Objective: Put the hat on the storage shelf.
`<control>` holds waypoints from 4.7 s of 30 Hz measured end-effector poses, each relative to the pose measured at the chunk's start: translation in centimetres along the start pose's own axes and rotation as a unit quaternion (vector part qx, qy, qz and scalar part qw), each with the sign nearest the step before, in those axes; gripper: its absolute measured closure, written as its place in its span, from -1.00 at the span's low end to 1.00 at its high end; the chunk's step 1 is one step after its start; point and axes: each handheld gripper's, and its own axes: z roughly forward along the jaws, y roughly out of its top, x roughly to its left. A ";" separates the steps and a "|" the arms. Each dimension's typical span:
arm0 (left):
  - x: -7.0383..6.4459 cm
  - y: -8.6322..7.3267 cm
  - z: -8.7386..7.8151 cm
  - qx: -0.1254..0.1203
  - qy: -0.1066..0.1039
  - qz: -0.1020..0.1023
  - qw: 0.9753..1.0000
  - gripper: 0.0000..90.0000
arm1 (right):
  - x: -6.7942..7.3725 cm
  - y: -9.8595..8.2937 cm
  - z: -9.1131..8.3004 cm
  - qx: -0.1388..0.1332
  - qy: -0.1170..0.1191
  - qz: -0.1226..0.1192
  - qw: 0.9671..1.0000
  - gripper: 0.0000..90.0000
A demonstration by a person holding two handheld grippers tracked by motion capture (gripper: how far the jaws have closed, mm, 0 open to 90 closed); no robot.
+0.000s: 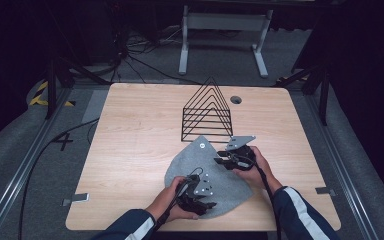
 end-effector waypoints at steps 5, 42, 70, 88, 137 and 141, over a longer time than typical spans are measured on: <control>0.2 -0.4 -0.2 -0.003 -0.012 -0.011 1.000 0.04 | 0.5 -0.4 0.7 0.018 0.004 -0.012 1.000 0.52; 8.0 -5.1 -5.1 0.052 0.101 -0.125 0.986 -0.05 | 7.4 -2.2 -3.7 0.092 0.069 -0.026 0.993 0.75; 1.9 -5.3 -5.2 0.042 0.071 -0.074 0.994 -0.32 | 1.1 -4.7 -5.6 0.098 -0.035 0.026 0.994 0.80; 9.6 -8.3 -6.7 0.010 0.113 -0.216 0.970 -0.54 | 4.7 -4.4 -6.5 0.102 0.033 0.036 0.994 0.28; 11.8 -4.5 -4.4 0.040 0.079 -0.183 0.979 0.40 | -0.8 -0.4 -0.5 0.081 0.040 0.098 0.991 0.85; 12.0 -4.8 -4.3 0.022 0.066 -0.190 0.979 0.67 | -0.8 -0.6 -0.8 0.081 0.045 0.094 0.991 0.85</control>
